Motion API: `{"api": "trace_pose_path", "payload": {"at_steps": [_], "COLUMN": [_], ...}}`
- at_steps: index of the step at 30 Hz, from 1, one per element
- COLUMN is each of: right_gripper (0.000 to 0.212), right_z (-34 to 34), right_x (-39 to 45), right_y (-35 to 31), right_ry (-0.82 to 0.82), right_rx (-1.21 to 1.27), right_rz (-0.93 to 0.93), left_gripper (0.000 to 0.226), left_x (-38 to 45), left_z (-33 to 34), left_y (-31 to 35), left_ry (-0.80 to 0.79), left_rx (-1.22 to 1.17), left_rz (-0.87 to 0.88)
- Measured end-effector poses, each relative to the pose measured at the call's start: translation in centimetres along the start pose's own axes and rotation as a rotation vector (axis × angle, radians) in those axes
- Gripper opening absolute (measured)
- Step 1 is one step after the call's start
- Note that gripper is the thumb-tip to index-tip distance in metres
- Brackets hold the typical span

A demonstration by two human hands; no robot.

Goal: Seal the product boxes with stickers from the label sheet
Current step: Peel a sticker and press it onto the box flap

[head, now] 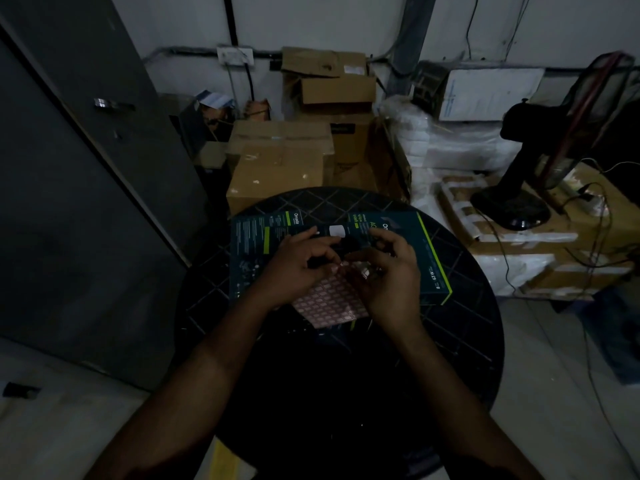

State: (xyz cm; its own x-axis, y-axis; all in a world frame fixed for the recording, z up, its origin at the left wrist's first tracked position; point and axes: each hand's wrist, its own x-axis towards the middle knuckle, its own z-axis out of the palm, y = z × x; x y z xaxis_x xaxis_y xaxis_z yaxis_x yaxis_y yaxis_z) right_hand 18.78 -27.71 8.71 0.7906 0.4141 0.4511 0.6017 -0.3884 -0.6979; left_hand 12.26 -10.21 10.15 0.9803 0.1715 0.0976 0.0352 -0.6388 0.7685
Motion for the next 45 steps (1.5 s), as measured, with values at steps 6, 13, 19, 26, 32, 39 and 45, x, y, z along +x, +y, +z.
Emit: {"api": "trace_pose_path", "payload": {"at_steps": [6, 13, 19, 26, 32, 39, 45], "right_gripper": [0.013, 0.012, 0.017, 0.013, 0.008, 0.023, 0.021], "right_z": [0.1, 0.2, -0.4, -0.4, 0.2, 0.7, 1.1], "right_x": [0.0, 0.3, 0.9, 1.3, 1.1, 0.7, 1.2], "right_y": [0.0, 0.5, 0.5, 0.8, 0.8, 0.2, 1.1], "right_ry": [0.017, -0.002, -0.111, -0.099, -0.095, -0.12, -0.1], "right_rx": [-0.062, -0.056, -0.066, -0.22, -0.025, 0.269, 0.452], "right_rz": [-0.043, -0.037, -0.072, -0.176, -0.131, 0.115, 0.333], "left_gripper": [0.009, 0.006, 0.007, 0.012, 0.009, 0.005, 0.005], "left_x": [0.3, 0.6, 0.7, 0.8, 0.6, 0.7, 0.5], "left_z": [-0.1, -0.1, -0.2, -0.4, -0.1, -0.1, 0.2], "left_y": [0.0, -0.3, -0.4, -0.1, -0.3, -0.7, -0.8], "left_ry": [0.012, 0.007, 0.0, -0.023, -0.006, -0.022, 0.001], "left_rx": [0.011, 0.044, 0.047, 0.071, 0.076, 0.071, 0.078], "left_rz": [0.007, 0.013, 0.015, 0.014, 0.027, 0.028, 0.033]}}
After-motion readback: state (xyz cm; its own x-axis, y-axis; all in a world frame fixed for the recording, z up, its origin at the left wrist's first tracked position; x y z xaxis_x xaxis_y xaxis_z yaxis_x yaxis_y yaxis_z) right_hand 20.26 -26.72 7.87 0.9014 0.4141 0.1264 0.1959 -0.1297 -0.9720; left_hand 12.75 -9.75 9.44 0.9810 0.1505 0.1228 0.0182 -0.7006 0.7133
